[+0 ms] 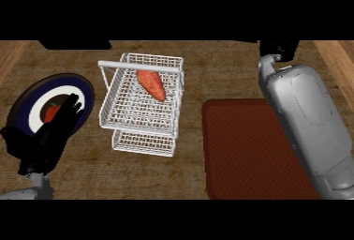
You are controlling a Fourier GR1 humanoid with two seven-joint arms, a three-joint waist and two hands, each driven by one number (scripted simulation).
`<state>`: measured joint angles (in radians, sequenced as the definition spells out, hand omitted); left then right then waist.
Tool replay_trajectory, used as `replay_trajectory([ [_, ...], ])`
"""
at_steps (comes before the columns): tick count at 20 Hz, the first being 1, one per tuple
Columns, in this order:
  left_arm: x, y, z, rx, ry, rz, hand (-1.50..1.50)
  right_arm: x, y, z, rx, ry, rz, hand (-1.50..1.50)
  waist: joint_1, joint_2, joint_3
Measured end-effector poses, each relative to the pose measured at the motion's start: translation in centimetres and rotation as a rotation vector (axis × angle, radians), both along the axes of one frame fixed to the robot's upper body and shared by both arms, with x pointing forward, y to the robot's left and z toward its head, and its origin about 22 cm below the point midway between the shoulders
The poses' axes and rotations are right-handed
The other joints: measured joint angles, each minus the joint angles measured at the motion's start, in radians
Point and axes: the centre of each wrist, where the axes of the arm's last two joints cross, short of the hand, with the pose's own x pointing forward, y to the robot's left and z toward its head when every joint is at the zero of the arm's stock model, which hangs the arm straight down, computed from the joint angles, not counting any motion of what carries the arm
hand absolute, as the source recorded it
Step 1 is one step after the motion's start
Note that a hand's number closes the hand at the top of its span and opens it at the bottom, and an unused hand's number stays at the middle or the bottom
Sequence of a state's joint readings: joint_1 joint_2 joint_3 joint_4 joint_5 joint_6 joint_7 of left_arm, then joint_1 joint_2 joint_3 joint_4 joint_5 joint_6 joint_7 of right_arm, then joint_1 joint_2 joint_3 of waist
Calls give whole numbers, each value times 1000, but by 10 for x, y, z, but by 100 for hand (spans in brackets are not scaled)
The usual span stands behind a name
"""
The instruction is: Pick the sweet potato from the tray and place it in the tiered basket
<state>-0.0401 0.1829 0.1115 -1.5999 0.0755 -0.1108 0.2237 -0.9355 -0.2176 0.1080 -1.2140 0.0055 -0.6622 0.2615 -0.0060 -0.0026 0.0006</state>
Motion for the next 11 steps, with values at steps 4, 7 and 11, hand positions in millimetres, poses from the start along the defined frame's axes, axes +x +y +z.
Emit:
replay_trajectory([
  [4, 6, 0, 2, -5, -5, 6, 0, -4, -58, 12, 8, -6, -42, -150, -2, 1, 0],
  [7, 6, -3, -1, -7, 5, -1, 0, -9, -100, 16, 13, -18, -59, -150, 0, 1, 0],
  [11, 8, -2, 0, -13, 4, 4, 0, -23, -152, 19, -2, -20, -64, -150, 1, 1, 0],
])
